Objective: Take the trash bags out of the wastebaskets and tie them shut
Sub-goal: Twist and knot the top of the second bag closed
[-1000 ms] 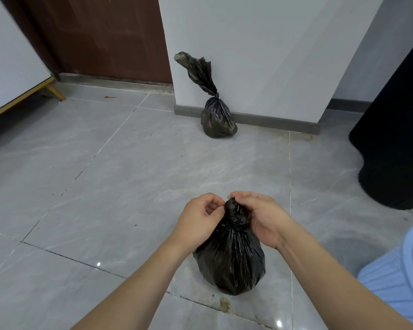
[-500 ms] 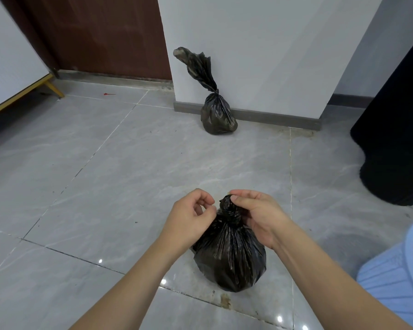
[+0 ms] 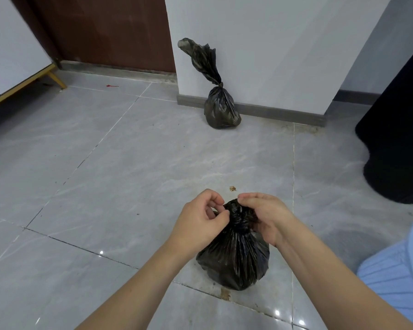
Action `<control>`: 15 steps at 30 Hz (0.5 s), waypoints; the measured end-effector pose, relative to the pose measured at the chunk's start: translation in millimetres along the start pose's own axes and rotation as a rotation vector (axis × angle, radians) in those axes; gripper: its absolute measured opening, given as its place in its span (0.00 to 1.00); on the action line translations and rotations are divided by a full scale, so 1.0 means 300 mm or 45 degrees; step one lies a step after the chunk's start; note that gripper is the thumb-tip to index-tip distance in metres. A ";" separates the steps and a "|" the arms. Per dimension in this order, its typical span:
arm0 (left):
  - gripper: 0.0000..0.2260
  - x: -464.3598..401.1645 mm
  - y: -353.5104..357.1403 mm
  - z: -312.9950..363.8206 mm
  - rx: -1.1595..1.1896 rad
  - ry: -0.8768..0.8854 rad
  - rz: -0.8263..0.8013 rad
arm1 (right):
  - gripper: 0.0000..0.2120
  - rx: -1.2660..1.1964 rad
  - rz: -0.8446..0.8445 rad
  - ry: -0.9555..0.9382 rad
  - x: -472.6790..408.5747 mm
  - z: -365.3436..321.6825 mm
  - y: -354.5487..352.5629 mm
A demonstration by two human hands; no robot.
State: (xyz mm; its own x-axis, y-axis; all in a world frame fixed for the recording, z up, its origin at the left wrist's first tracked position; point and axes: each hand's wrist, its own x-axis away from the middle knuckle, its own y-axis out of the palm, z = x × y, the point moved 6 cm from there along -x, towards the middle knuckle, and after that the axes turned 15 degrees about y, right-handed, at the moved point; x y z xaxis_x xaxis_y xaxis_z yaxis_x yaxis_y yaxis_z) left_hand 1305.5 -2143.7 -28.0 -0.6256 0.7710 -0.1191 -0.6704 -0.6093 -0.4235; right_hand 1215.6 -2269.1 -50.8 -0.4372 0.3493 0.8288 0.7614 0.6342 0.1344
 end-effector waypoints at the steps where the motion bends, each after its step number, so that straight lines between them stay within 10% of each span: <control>1: 0.05 0.003 -0.001 -0.004 0.009 -0.003 0.006 | 0.04 0.004 0.013 0.004 0.001 0.001 -0.004; 15: 0.05 0.002 -0.019 0.021 -0.138 0.093 0.018 | 0.08 0.013 -0.049 -0.104 0.044 -0.022 0.019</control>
State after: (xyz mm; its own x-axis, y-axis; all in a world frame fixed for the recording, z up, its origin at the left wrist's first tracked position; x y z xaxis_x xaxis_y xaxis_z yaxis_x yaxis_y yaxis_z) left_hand 1306.5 -2140.8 -20.0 -0.6014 0.7762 -0.1892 -0.6119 -0.5998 -0.5156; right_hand 1217.3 -2265.4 -35.6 -0.5040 0.3792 0.7760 0.7386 0.6550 0.1596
